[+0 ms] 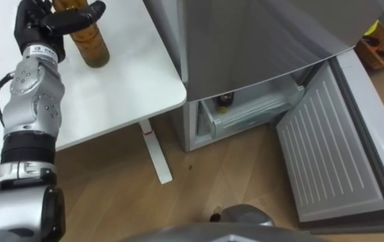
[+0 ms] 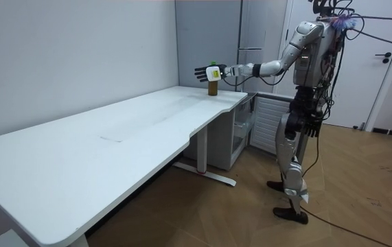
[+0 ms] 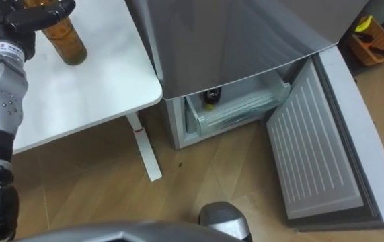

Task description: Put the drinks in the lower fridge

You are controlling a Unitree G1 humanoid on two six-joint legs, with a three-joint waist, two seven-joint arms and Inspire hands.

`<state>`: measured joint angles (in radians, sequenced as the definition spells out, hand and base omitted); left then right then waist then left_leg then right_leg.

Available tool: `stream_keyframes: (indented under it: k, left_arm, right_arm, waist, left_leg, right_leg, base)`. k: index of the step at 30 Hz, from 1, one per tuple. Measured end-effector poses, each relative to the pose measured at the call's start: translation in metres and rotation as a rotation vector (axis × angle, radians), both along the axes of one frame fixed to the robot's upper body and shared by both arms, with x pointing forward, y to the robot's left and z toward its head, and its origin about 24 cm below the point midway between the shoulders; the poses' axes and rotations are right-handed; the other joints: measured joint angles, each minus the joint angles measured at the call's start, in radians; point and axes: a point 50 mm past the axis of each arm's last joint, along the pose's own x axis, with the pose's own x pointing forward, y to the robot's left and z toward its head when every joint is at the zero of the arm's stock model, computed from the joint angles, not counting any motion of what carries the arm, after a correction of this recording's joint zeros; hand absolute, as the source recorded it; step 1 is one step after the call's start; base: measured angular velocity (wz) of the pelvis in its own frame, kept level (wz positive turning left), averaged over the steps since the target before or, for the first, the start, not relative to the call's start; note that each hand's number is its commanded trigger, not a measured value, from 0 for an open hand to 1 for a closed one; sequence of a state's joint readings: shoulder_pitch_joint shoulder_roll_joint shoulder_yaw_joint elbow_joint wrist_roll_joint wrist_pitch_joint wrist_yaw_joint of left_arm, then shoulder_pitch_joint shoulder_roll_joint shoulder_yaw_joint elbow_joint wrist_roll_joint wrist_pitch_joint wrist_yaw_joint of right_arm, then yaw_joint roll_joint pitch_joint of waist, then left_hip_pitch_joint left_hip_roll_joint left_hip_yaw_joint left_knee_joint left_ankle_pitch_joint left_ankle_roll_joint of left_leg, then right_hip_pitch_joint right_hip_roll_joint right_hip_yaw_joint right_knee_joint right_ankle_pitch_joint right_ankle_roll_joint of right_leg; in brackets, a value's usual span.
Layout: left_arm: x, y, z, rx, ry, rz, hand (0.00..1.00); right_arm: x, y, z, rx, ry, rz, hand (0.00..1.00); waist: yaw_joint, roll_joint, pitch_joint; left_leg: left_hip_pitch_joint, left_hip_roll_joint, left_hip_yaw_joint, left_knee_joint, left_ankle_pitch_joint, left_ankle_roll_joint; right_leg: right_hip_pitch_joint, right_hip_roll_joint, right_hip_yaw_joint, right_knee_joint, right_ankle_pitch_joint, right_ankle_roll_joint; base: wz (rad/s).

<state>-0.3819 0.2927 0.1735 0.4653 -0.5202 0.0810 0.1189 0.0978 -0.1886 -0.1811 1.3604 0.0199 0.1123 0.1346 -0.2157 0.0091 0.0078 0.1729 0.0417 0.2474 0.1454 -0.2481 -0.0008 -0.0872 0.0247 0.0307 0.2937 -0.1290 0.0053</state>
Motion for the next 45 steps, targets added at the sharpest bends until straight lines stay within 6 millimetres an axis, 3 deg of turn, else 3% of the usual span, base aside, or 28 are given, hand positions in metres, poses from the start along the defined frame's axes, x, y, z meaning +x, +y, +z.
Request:
stream_keyframes:
  k: [30, 39, 45]
  left_arm:
    - [0.004, 0.003, -0.009, -0.053, 0.075, -0.010, 1.00]
    - [0.006, -0.007, -0.011, -0.035, 0.097, -0.059, 1.00]
    - [0.006, -0.037, 0.013, -0.062, -0.039, -0.151, 1.00]
  right_arm:
    - [0.006, -0.001, 0.000, -0.009, 0.005, 0.011, 0.00]
    - [0.039, -0.002, 0.003, -0.032, -0.123, 0.026, 0.00]
    - [0.072, 0.009, 0.008, -0.007, -0.279, 0.058, 0.00]
  waist:
    - [0.003, 0.006, 0.0005]
    - [0.005, 0.019, -0.0003]
    - [0.035, 0.022, 0.0006]
  left_leg:
    - [-0.006, 0.005, 0.018, 0.000, 0.000, 0.000]
    - [-0.004, 0.009, 0.012, 0.003, 0.000, 0.000]
    - [-0.013, 0.017, -0.010, 0.005, 0.000, 0.000]
  right_leg:
    - [-0.002, 0.010, 0.022, -0.016, 0.002, -0.002]
    - [0.006, 0.012, 0.017, -0.026, 0.006, -0.005]
    - [0.014, 0.013, -0.014, -0.059, 0.024, -0.011]
  base:
    - [-0.01]
    - [0.01]
    - [0.03]
